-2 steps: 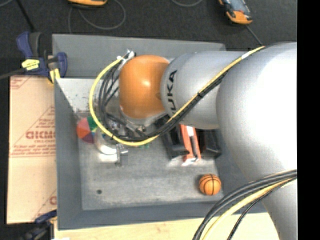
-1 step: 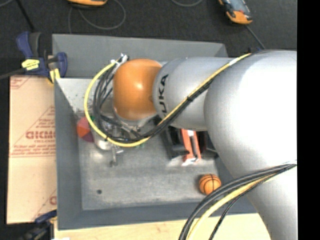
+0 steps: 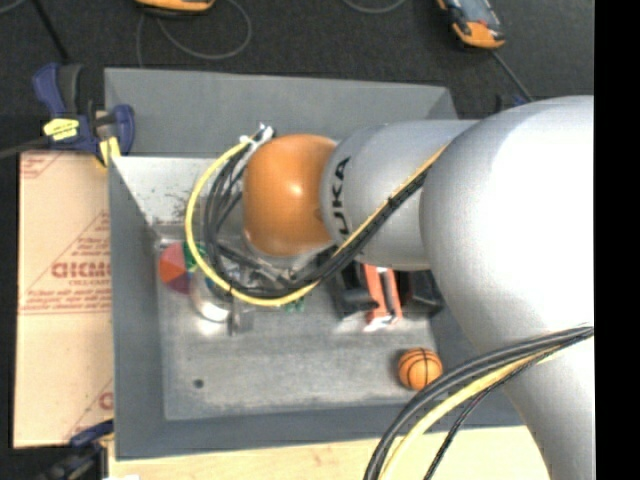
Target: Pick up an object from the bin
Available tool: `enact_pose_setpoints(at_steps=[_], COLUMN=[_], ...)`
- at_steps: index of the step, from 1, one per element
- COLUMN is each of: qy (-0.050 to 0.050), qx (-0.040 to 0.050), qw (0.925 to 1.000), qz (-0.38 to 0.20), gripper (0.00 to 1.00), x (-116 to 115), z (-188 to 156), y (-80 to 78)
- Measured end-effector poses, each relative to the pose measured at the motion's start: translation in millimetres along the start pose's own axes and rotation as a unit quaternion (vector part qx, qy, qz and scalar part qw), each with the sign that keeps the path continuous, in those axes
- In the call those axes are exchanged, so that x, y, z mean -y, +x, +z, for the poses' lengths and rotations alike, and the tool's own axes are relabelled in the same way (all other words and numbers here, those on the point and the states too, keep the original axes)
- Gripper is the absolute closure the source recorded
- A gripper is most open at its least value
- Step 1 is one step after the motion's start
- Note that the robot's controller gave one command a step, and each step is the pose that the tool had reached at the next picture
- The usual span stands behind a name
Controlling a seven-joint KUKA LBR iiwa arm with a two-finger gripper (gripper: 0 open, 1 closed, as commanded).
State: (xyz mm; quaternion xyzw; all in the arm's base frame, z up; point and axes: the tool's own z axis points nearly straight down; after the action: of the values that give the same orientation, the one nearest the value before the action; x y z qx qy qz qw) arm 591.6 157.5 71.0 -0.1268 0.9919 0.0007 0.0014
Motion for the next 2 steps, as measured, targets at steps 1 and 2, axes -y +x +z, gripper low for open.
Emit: enact_pose_setpoints(at_steps=[1,2], qy=[0.000,0.000], qx=[0.0000,-0.0009], qw=[1.0000,1.0000], qz=[0.000,0.000], gripper=[1.00,1.00], x=[0.0,0.0], z=[0.0,-2.7], y=[0.0,0.7])
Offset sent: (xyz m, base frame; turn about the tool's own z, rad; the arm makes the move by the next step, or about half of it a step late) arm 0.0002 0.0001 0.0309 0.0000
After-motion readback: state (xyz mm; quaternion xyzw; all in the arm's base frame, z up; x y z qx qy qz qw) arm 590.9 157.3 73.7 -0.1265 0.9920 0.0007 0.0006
